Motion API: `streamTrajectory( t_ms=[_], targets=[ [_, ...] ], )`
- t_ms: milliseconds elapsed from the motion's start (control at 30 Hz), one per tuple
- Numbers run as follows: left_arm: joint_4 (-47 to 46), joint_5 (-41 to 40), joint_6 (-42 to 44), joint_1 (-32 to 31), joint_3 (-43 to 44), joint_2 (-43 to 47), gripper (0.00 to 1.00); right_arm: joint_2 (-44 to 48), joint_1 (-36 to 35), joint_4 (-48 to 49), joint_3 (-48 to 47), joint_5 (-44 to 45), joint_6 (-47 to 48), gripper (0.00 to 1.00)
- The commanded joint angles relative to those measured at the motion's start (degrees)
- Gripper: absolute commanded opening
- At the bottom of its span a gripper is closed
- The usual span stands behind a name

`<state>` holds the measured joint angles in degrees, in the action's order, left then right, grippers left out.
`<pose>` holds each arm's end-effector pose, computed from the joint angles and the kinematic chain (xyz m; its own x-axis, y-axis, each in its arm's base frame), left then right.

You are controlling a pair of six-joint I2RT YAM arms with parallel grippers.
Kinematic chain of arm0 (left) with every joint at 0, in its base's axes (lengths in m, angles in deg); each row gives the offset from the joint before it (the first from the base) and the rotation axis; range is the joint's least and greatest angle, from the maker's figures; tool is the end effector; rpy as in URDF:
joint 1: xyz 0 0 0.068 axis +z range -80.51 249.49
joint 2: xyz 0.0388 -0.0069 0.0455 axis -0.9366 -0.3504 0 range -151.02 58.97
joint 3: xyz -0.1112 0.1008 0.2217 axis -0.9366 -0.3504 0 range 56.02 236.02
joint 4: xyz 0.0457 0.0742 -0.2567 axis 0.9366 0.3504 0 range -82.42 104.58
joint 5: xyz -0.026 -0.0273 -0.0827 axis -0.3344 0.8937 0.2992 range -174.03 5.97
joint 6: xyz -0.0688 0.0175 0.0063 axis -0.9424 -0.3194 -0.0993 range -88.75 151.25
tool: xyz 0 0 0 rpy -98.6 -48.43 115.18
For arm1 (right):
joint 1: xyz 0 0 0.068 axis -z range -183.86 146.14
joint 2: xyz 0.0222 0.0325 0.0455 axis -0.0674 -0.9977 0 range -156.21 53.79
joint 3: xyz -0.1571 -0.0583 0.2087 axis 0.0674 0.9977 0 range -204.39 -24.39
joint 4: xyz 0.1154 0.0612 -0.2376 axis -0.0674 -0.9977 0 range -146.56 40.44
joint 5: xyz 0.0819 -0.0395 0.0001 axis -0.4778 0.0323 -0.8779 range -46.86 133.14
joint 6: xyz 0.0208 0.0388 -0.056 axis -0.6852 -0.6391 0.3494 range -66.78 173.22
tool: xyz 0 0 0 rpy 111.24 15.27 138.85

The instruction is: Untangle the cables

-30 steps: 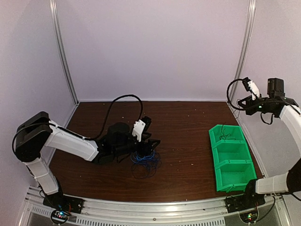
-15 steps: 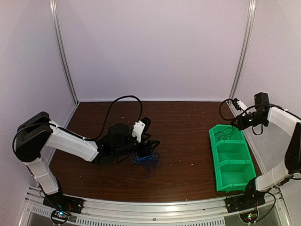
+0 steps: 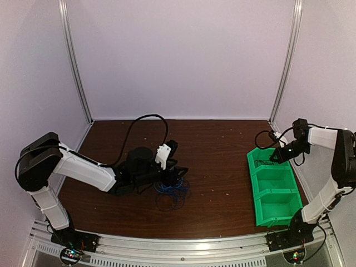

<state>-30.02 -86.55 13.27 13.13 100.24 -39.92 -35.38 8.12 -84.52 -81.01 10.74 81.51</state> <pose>0.2145 -0.3177 0.1566 -0.4043 0.0507 -0.9132 0.7187 0.6351 -0.2829 0.3107 -0.0337 0.1713 -0.7838 -0.2427 -0.5716 -0.4505 0.8557 0.2545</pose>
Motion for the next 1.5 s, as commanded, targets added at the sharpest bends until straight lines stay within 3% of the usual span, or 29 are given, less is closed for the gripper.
streamTrajectory(
  t_ms=[0, 67, 267, 433, 633, 833, 967, 1133, 1267, 1333, 1433, 1467],
  targets=[
    [-2.27, -0.15, -0.24, -0.15, 0.62, 0.01, 0.63, -0.59, 0.31, -0.91, -0.87, 3.06, -0.02, 0.00],
    [-1.56, -0.32, -0.31, -0.15, 1.00, 0.23, 0.63, -0.43, 0.32, -2.24, -2.01, 3.98, 0.00, 0.00],
    [3.26, -3.34, -0.24, -0.09, 2.75, 2.49, 0.67, 5.52, 0.23, -9.73, -7.42, 6.12, 1.02, 0.33],
    [14.96, -7.65, -1.39, 1.61, 6.12, 5.39, 0.74, 12.73, -0.09, -14.59, -11.75, 6.05, 0.83, 0.44],
    [25.73, -9.77, -1.34, 3.82, 7.72, 9.48, 0.74, 14.85, -11.30, -14.99, -14.93, 6.85, -0.75, 0.44],
    [32.03, -10.03, -1.37, 4.40, 4.53, 15.47, 0.71, 12.57, -26.29, -7.49, -14.48, 6.52, -2.31, 0.38],
    [33.64, -8.43, -3.33, 4.55, 0.51, 19.39, 0.63, 6.81, -34.33, -1.97, -14.90, 5.44, -3.45, 0.32],
    [30.68, -4.50, -6.80, 4.81, -5.48, 22.66, 0.42, -1.94, -43.12, 2.35, -16.69, 2.88, -3.62, 0.29],
    [26.50, -2.05, -10.65, 5.36, -9.25, 22.25, 0.35, -8.53, -48.63, 4.74, -18.97, 3.02, -4.87, 0.27],
    [26.01, -5.69, -14.50, 5.38, -10.71, 21.70, 0.38, -11.56, -51.30, 4.87, -20.76, 3.34, -4.29, 0.28],
    [25.87, -11.25, -22.62, 6.54, -13.93, 21.66, 0.63, -16.89, -55.19, 3.67, -26.12, 3.98, -3.95, 0.30],
    [25.20, -10.87, -24.48, 7.17, -15.01, 21.90, 0.67, -19.05, -56.08, 2.71, -28.39, 4.19, -4.06, 0.31]
  ],
)
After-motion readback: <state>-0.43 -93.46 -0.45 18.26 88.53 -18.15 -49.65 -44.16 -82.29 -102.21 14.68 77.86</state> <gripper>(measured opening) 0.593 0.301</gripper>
